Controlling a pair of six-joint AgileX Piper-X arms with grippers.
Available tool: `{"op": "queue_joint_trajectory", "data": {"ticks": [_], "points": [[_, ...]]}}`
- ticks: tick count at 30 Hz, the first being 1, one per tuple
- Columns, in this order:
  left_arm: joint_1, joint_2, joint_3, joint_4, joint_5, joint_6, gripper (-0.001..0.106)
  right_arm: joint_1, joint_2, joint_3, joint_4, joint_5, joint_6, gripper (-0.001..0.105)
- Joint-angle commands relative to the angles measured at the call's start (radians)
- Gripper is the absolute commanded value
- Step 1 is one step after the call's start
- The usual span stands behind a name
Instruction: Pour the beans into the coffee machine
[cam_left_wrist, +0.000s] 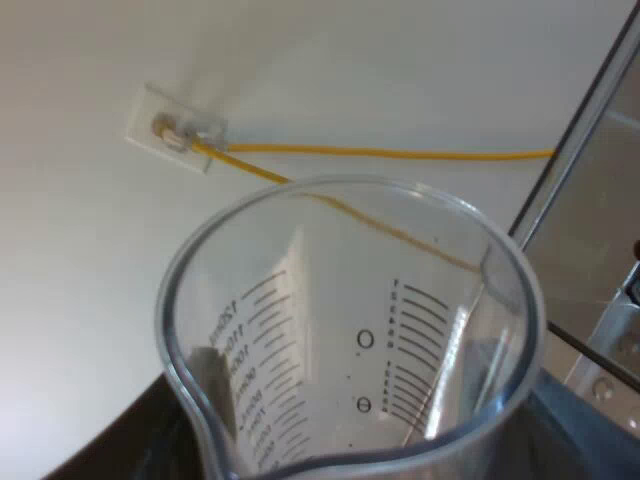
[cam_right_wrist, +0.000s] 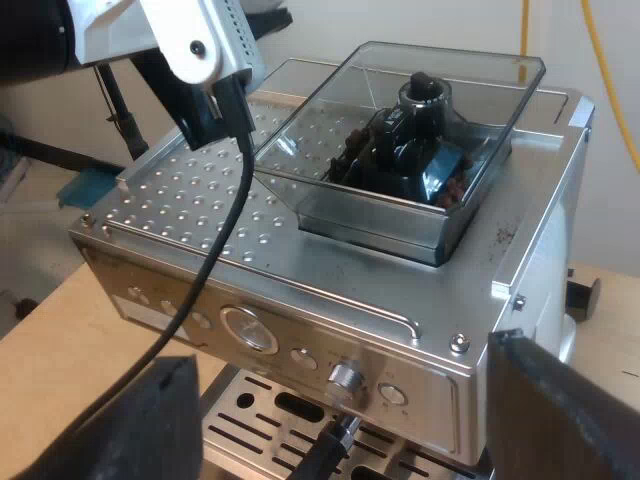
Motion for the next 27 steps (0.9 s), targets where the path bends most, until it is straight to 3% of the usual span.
{"op": "queue_joint_trajectory", "data": {"ticks": [1, 12, 17, 20, 27], "points": [[-0.003, -0.004, -0.006, -0.032, -0.019, 0.056, 0.029, 0.002, -0.009, -0.014, -0.007, -0.009, -0.019, 0.062], [-0.018, 0.028, -0.006, -0.043, -0.019, 0.250, 0.029, 0.002, -0.009, -0.014, -0.007, -0.009, -0.019, 0.062], [-0.018, 0.030, -0.006, -0.048, -0.019, 0.410, 0.029, 0.002, -0.009, -0.014, -0.007, -0.009, -0.019, 0.062], [-0.018, 0.030, -0.006, -0.048, -0.012, 0.469, 0.029, 0.002, -0.009, -0.014, -0.007, -0.010, -0.019, 0.062], [-0.018, 0.034, -0.006, -0.048, -0.009, 0.540, 0.029, 0.002, -0.009, -0.014, -0.007, -0.017, -0.019, 0.062]]}}
